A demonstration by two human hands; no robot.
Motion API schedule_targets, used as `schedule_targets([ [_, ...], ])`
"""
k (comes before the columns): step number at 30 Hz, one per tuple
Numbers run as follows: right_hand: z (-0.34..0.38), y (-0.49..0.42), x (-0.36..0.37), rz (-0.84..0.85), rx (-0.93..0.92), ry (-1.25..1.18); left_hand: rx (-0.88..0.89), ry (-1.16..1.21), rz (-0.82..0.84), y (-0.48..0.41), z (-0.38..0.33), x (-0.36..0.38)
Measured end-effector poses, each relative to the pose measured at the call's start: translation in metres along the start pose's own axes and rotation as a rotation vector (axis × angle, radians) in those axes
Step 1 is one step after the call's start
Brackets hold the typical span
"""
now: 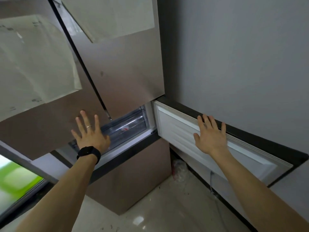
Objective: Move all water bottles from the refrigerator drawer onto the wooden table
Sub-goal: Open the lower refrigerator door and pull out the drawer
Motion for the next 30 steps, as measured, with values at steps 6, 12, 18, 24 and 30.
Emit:
schedule_targets([
  [6, 0.031, 0.021, 0.028, -0.076, 0.032, -0.113, 0.061, -0.082, -0.113, -0.001, 0.017, 0.005],
  [12, 0.133, 0.034, 0.122, 0.31, -0.128, -0.657, 0.205, -0.272, -0.348, -0.018, 0.061, 0.028],
  [18, 0.238, -0.006, 0.189, 0.611, 0.0, -1.14, 0.332, -0.351, -0.536, -0.041, 0.081, 0.047],
  [24, 0.324, -0.075, 0.24, 0.686, 0.366, -1.659, 0.369, -0.319, -0.688, -0.061, 0.088, 0.071],
  [30, 0.368, -0.125, 0.256, 0.69, 0.595, -2.095, 0.342, -0.319, -0.832, -0.065, 0.086, 0.072],
])
Point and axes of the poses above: each hand's wrist, its own y-axis away from the middle knuckle, its own x-axis out of the palm, z = x × y, the point moved 4 cm from there along -y, towards the middle knuckle, and after that the axes turned 13 degrees about -y, right-handed, at the moved point
